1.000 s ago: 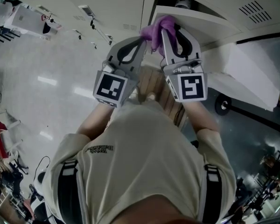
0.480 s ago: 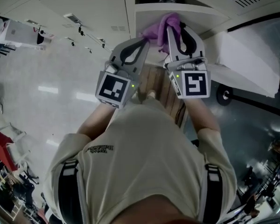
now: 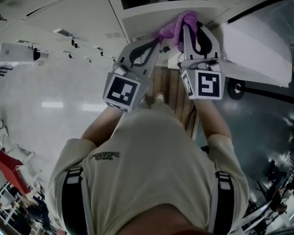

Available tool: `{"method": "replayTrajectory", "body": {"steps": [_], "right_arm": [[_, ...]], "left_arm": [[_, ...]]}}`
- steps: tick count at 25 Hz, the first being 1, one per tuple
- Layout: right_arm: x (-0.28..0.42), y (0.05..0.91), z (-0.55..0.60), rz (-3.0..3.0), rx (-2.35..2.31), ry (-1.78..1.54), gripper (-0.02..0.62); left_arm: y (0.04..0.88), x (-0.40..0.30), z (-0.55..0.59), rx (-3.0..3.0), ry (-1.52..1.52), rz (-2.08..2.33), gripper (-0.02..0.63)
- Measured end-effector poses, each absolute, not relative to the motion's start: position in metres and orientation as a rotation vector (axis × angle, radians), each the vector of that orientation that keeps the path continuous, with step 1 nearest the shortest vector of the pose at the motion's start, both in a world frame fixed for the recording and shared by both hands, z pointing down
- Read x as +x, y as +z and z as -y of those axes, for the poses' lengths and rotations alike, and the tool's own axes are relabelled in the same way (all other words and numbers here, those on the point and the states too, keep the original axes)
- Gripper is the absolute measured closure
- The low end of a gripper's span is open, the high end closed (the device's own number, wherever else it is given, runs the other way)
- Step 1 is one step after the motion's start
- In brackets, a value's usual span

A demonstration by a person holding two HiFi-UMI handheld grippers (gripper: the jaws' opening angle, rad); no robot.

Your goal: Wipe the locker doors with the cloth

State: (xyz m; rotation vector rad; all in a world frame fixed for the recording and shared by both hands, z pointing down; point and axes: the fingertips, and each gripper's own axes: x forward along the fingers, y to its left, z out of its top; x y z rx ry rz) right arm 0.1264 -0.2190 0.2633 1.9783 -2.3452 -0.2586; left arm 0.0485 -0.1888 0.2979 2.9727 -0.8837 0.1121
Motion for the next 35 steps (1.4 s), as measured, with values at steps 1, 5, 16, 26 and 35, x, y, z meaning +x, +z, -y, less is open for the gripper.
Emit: {"method": "replayTrajectory", "body": {"steps": [1, 5, 16, 26, 35], "right_arm": [[0.131, 0.263, 0.219, 2.331, 1.999, -0.253, 0.54], [0.142, 0.264, 0.219, 2.282, 2.056, -0.247, 0.54], [0.174, 0.264, 0.214, 2.212, 2.168, -0.198, 0.541], [0.122, 0.251, 0.189, 2.425, 1.963, -0.253, 0.54], [0.052, 0.283, 0.183, 2.602, 1.692, -0.201, 0.54]], "left_arm": [[0.298, 0.051, 0.189, 2.98, 0.108, 0.87, 0.604], [0.299, 0.059, 0.19, 2.999, 0.097, 0.824, 0.604], [0.303, 0.062, 0.184, 2.988, 0.106, 0.816, 0.604], [0.301, 0.036, 0.169, 2.942, 0.132, 0.936, 0.604], [0.317, -0.01, 0.169, 2.857, 0.168, 1.157, 0.604]]}}
